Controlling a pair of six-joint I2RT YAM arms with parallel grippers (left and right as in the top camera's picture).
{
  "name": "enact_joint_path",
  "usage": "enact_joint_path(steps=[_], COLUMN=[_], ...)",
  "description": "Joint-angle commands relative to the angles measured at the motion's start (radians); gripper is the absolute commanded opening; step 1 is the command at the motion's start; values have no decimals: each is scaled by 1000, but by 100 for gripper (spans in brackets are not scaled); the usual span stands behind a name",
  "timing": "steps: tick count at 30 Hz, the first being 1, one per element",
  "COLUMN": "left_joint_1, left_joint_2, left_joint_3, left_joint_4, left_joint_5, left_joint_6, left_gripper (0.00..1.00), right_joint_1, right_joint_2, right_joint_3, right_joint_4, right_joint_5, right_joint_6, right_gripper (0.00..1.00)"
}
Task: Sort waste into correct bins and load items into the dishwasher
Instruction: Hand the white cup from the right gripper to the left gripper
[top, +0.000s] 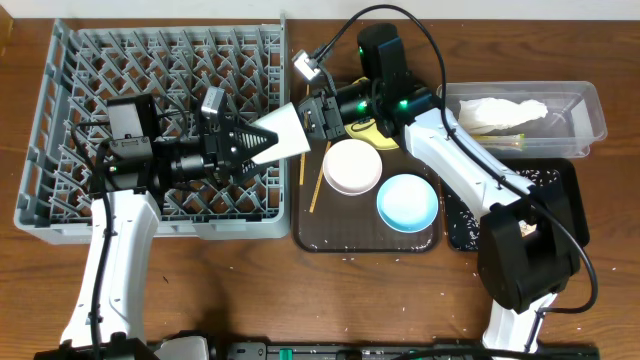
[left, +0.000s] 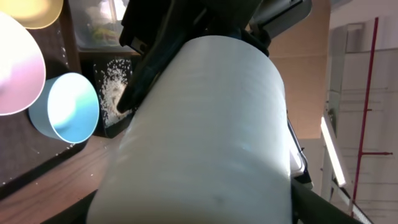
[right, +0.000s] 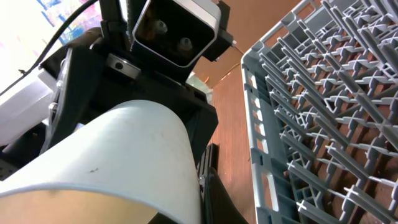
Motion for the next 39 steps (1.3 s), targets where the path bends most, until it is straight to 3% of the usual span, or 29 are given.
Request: enact_joint_path(steps=[1,4,6,7,9,12,16,22,37,39], left_joint_1=[4,4,4,5,5,5,4,5,20,28], left_joint_2=[-3,-3,-3,-3,-3,-3,-3,-3,-3,-3], left_joint_3=[10,10,10,10,10,10,10,10,10,10], left_joint_4=[4,4,7,8,17,56,116,116,119,119], left_joint_5=[35,34,33,33,33,33,32,12,-58,-57], left_joint_6=[2,2,2,2,2,1,-14,-13,-25,-25], left_gripper=[63,53,53,57,75,86,86,80,79,75], right_joint_1=[3,3,3,3,4,6,16,19,19,19], right_joint_2=[6,6,6,6,6,6,6,6,6,6], right_joint_3=[-1,-1,-1,-1,-1,-1,-1,-1,-1,-1], right_joint_4=[-4,-5,-5,-5,-8,-8,-8,-8,-8,-9], right_joint_5=[30,29,29,29,29,24,26,29,17,16], right_joint_6=[-26,-25,-25,-25,-25,-25,-25,-25,-25,-25], right_gripper=[1,1,1,1,1,1,1,1,1,1])
